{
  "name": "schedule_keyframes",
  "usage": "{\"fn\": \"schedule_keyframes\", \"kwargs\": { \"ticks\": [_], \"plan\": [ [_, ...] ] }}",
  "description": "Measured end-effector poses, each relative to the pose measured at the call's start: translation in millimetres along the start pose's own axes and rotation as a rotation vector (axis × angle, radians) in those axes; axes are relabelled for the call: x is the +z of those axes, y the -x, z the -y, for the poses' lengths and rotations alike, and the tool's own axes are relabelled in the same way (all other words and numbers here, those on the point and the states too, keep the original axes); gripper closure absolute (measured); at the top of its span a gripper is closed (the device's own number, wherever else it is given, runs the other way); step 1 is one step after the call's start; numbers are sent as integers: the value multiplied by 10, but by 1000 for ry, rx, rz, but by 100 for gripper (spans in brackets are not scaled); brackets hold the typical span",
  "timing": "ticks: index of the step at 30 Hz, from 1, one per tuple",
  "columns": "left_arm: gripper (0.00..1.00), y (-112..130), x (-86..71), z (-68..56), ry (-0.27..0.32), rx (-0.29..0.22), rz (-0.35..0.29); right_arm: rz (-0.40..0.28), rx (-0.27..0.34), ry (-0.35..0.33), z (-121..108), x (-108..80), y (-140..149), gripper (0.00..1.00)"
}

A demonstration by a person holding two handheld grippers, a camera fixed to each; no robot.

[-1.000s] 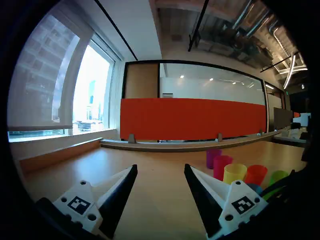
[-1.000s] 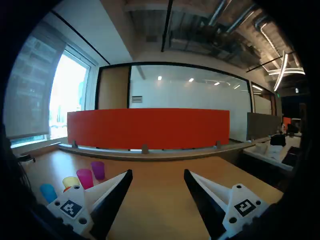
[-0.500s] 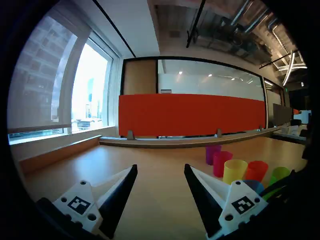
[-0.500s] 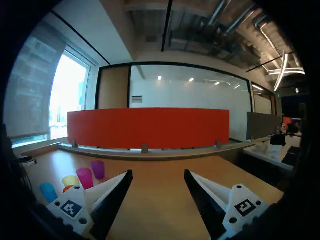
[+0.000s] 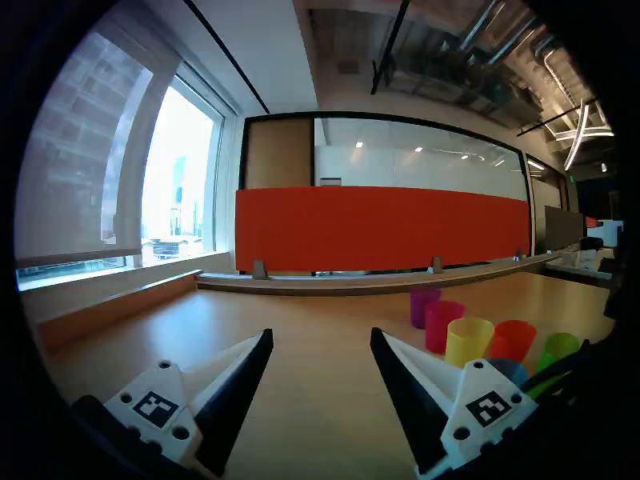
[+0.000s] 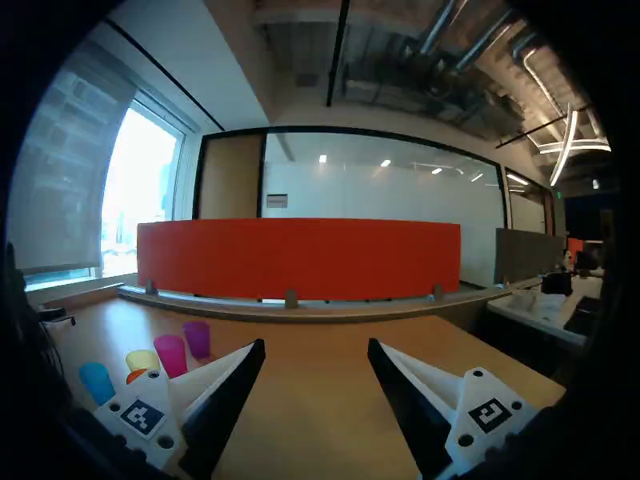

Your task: Pour water

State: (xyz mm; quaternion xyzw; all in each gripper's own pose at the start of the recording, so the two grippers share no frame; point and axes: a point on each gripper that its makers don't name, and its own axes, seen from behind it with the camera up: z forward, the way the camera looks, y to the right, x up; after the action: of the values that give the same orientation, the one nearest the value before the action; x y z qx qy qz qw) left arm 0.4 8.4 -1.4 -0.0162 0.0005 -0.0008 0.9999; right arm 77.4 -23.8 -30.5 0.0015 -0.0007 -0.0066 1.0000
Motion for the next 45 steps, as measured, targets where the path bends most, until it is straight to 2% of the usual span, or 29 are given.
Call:
{"fn": "schedule_keyframes", "kwargs": {
  "ticks": [8,15,21,27,45],
  "plan": [
    [10,0,-9,-29,14,0,0,-22,-25,19,-87,16,-8,0],
    [10,-3,-15,-25,9,1,1,-72,-23,53,-187,61,24,1],
    [10,-5,-15,-15,7,1,1,-96,1,24,-182,96,152,1],
    [10,-8,-11,-15,6,1,1,-86,44,3,-191,147,341,1],
    [10,-7,-12,-16,6,1,1,-49,31,5,-245,274,657,0]
  ]
}}
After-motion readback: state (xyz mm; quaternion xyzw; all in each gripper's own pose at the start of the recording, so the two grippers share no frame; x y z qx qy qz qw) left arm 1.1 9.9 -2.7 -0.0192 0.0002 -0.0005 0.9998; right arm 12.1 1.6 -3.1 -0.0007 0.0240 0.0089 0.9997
